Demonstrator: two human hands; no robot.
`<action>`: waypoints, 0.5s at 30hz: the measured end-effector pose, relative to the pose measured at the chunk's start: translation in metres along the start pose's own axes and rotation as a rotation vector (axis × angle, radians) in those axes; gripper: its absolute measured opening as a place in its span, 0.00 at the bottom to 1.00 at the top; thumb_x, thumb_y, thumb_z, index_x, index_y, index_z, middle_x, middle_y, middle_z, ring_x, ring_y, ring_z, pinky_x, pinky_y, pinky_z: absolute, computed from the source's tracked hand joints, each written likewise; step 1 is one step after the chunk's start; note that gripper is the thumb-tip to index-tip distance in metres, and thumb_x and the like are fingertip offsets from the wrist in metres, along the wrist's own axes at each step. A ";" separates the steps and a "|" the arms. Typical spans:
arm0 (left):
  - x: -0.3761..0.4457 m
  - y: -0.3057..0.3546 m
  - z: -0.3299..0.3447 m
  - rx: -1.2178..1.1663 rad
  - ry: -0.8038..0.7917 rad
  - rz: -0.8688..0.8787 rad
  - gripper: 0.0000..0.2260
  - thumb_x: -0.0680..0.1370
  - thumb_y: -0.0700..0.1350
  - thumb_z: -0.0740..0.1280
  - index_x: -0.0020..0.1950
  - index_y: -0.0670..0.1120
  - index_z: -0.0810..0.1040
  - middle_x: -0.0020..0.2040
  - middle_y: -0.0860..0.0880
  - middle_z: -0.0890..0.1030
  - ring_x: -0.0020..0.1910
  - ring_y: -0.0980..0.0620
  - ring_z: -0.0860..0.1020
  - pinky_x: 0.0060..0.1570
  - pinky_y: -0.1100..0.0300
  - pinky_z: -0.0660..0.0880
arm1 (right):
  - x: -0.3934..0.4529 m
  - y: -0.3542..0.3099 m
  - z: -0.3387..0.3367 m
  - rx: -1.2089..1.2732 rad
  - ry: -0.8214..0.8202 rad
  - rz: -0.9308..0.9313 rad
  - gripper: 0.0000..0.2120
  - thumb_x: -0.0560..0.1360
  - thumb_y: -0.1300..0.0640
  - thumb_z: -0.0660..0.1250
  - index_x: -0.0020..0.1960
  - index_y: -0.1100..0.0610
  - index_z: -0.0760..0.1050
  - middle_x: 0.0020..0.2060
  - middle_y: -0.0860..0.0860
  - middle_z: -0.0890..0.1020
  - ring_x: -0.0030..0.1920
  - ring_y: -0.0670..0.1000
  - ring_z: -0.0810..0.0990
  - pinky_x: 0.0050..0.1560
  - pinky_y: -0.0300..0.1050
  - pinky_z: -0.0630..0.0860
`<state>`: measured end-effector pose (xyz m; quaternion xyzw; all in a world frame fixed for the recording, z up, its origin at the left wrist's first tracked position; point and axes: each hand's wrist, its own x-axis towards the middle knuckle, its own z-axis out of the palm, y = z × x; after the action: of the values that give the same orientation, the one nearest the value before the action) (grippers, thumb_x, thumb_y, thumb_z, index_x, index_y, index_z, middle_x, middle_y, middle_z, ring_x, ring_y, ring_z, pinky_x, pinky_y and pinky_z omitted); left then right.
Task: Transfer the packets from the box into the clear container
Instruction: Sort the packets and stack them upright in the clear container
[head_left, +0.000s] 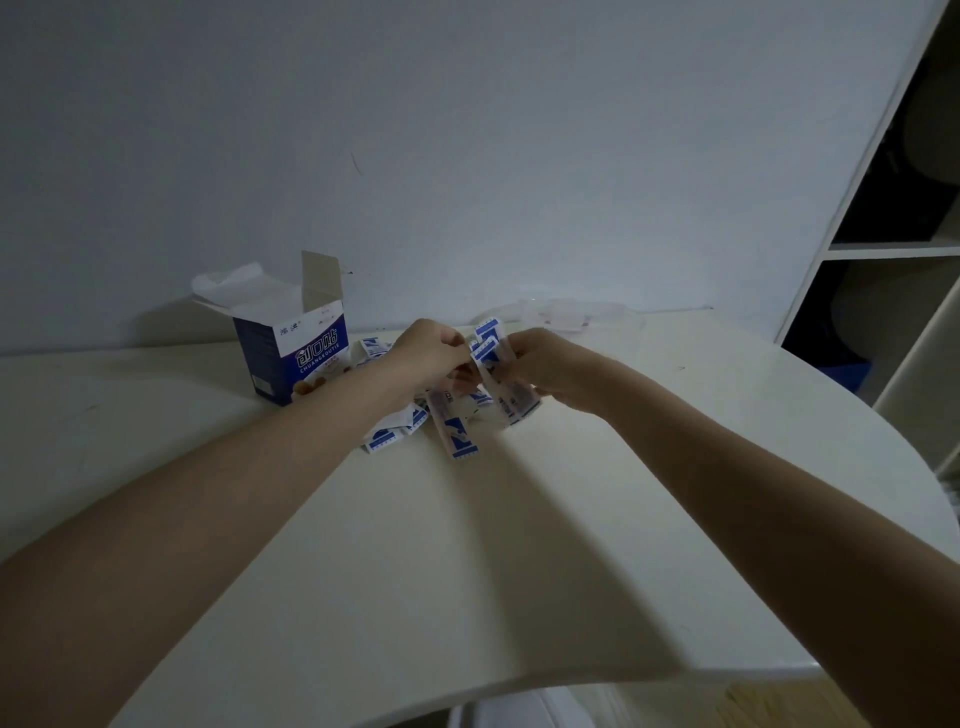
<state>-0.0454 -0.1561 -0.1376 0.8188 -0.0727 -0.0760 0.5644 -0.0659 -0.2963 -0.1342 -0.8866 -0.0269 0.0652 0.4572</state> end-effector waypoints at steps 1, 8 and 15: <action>-0.001 0.000 -0.004 0.093 -0.007 0.044 0.08 0.78 0.42 0.65 0.42 0.40 0.78 0.36 0.47 0.80 0.30 0.55 0.80 0.34 0.65 0.79 | 0.001 -0.001 0.000 -0.146 0.068 -0.041 0.12 0.77 0.63 0.61 0.59 0.64 0.71 0.55 0.60 0.78 0.56 0.60 0.77 0.51 0.50 0.75; -0.005 -0.016 -0.025 1.258 -0.384 0.332 0.21 0.74 0.52 0.68 0.66 0.54 0.72 0.65 0.54 0.72 0.65 0.47 0.63 0.66 0.50 0.64 | -0.004 0.013 -0.006 -0.814 0.042 -0.225 0.12 0.79 0.61 0.58 0.61 0.64 0.68 0.57 0.61 0.77 0.54 0.59 0.77 0.44 0.45 0.70; -0.008 -0.010 -0.021 0.878 -0.082 0.413 0.05 0.75 0.43 0.68 0.44 0.42 0.81 0.41 0.49 0.77 0.41 0.51 0.74 0.42 0.61 0.70 | -0.011 0.027 -0.006 -0.641 0.099 -0.117 0.12 0.80 0.62 0.55 0.61 0.64 0.69 0.57 0.60 0.75 0.58 0.57 0.75 0.53 0.48 0.69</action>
<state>-0.0485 -0.1321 -0.1392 0.9442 -0.2813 0.0432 0.1655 -0.0765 -0.3175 -0.1516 -0.9843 -0.0748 -0.0163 0.1588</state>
